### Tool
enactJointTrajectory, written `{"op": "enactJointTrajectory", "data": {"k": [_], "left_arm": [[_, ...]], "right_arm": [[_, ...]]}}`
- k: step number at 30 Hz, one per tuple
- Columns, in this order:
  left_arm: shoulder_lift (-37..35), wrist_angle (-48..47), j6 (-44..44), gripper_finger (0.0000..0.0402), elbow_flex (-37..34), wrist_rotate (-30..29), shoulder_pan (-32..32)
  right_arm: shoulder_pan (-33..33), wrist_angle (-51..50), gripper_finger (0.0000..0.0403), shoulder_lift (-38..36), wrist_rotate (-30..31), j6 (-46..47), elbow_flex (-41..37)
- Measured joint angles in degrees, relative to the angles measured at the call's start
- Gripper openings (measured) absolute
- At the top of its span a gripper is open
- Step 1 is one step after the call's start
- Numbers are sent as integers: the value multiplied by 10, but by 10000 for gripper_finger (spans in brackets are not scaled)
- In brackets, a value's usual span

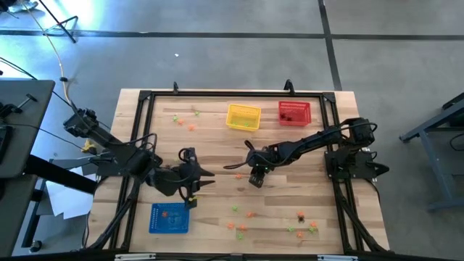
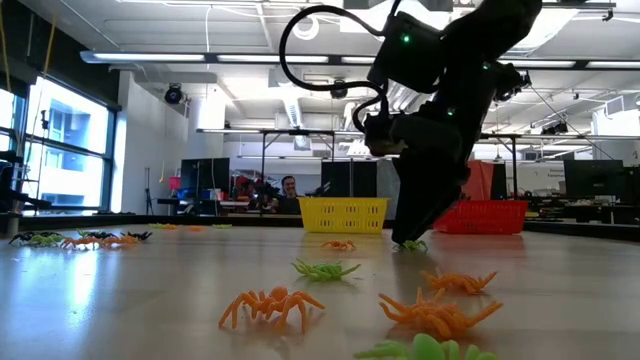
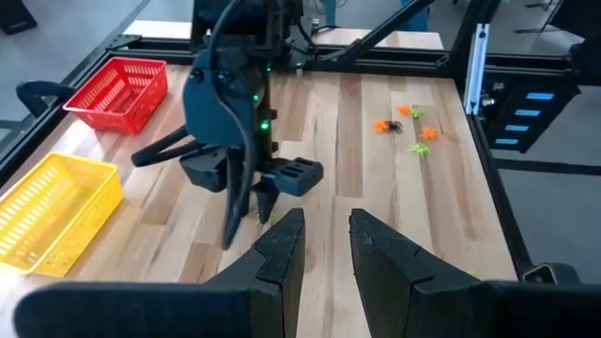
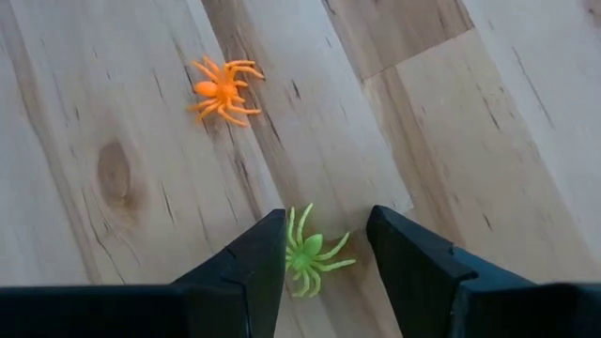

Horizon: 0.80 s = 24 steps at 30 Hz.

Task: Sort Halloween decoration
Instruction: Put the spider toy into the yellow bin

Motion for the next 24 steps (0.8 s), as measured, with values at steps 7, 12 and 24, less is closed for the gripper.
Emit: {"op": "enactJointTrajectory", "data": {"k": [7,12,24], "left_arm": [[0,0,-4,74,0,1,13],[0,0,-4,74,0,-1,17],[0,0,-4,74,0,-2,17]], "right_arm": [[0,-29,91,-1,8,-13,1],[-3,-35,12,-2,9,-13,1],[-26,-52,1,-3,-27,-15,17]]}}
